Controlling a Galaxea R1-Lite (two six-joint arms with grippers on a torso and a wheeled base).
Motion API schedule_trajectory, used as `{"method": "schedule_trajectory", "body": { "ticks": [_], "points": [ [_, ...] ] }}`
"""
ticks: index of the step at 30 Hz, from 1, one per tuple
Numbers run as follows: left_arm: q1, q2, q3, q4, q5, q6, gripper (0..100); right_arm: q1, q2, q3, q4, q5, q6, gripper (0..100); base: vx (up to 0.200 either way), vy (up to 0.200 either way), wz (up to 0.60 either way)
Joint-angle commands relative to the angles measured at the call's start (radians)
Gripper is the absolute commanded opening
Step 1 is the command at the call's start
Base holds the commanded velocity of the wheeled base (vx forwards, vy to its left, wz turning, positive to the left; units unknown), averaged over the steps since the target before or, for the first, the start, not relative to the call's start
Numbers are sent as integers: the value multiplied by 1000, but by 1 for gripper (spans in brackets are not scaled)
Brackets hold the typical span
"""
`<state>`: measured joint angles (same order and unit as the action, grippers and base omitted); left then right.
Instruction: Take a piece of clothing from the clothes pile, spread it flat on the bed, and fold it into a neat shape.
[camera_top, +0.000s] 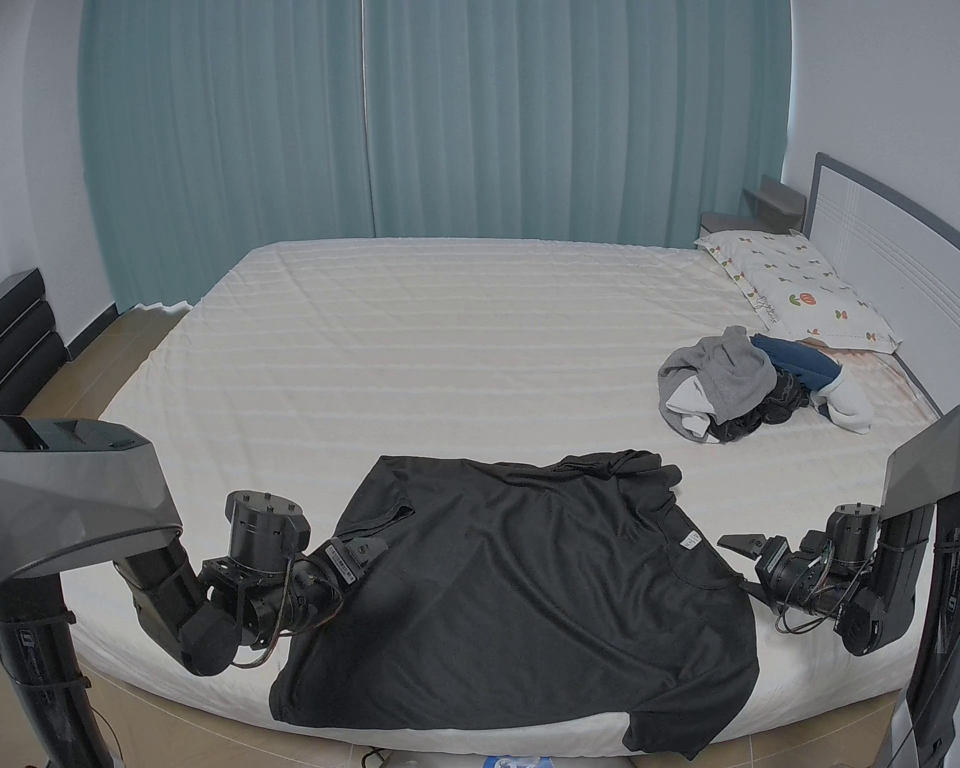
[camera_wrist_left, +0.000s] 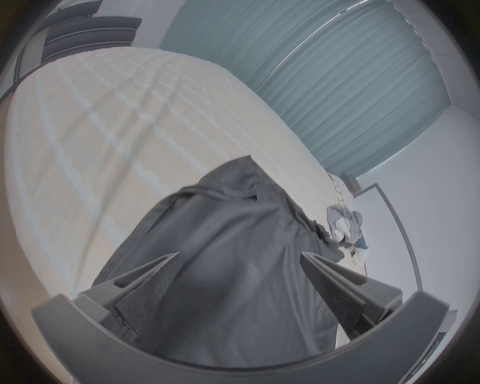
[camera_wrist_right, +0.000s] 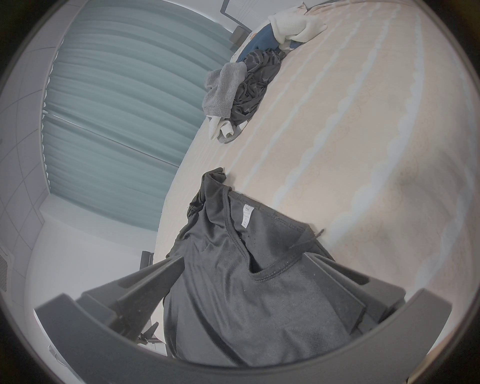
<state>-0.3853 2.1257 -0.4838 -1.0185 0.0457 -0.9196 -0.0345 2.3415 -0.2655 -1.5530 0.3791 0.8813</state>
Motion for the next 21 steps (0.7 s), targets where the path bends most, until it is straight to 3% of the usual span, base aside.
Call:
{"method": "schedule_trajectory", "body": {
  "ticks": [1, 6, 14, 21],
  "points": [
    [11, 8, -81, 8, 31, 2, 100, 10, 19, 2, -7, 0, 4, 100, 0, 0, 0],
    [11, 85, -200, 21, 65, 13, 100, 21, 24, -3, -9, -3, 45, 100, 0, 0, 0],
    [-4, 253, -521, 215, 126, 36, 100, 25, 27, -4, -9, -3, 47, 100, 0, 0, 0],
    [-38, 367, -696, 291, 134, 24, 100, 25, 27, -6, -9, -3, 47, 100, 0, 0, 0]
  ]
}}
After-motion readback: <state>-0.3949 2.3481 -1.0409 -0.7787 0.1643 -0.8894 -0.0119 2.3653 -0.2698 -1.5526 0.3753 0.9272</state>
